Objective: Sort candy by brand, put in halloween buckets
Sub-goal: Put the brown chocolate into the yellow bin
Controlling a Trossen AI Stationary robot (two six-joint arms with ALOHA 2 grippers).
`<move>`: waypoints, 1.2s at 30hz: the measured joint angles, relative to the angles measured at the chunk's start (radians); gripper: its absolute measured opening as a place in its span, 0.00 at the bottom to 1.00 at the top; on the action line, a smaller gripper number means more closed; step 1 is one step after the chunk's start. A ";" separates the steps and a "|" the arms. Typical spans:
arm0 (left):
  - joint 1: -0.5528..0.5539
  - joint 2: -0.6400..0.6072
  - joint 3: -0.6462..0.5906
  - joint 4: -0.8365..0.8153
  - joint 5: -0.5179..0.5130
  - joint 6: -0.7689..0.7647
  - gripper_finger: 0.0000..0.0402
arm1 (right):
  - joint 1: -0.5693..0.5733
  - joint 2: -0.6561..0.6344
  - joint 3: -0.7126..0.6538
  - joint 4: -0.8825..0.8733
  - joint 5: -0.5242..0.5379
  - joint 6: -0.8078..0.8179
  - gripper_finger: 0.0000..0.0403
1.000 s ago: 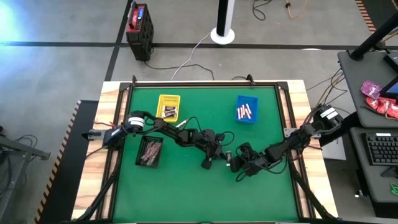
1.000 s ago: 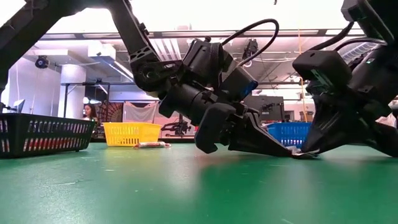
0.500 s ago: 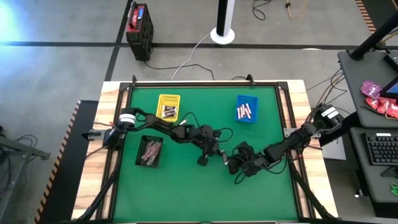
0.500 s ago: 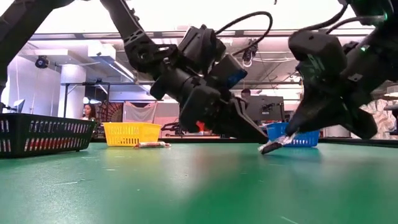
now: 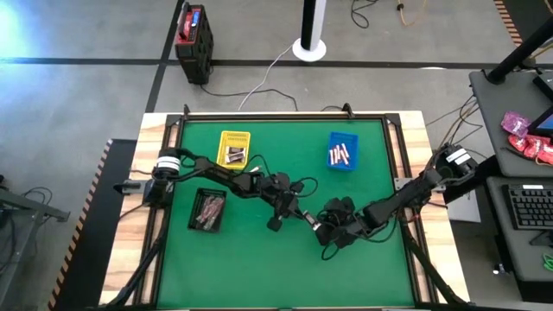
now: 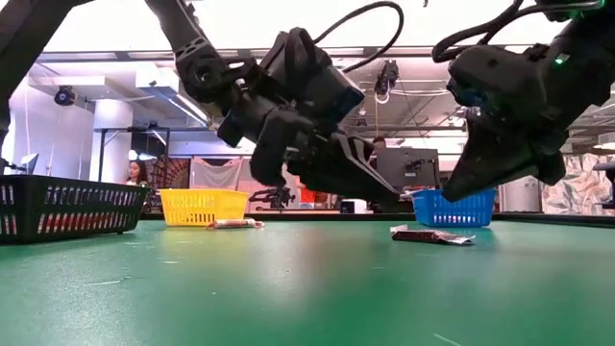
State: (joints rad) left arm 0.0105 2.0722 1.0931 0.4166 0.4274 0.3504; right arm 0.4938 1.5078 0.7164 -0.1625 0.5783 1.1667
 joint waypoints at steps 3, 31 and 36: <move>0.001 0.013 0.007 0.020 -0.081 0.009 0.06 | 0.024 0.000 -0.005 -0.023 -0.013 0.051 0.02; 0.019 0.029 0.003 0.027 -0.129 0.025 0.00 | 0.110 0.084 -0.016 0.056 -0.032 0.700 0.41; 0.020 0.006 0.003 -0.017 0.048 0.099 0.00 | 0.108 0.084 -0.016 0.058 -0.029 0.689 0.48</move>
State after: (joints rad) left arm 0.0303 2.0777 1.0958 0.3996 0.4749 0.4494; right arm 0.6022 1.5913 0.7002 -0.1048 0.5495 1.8555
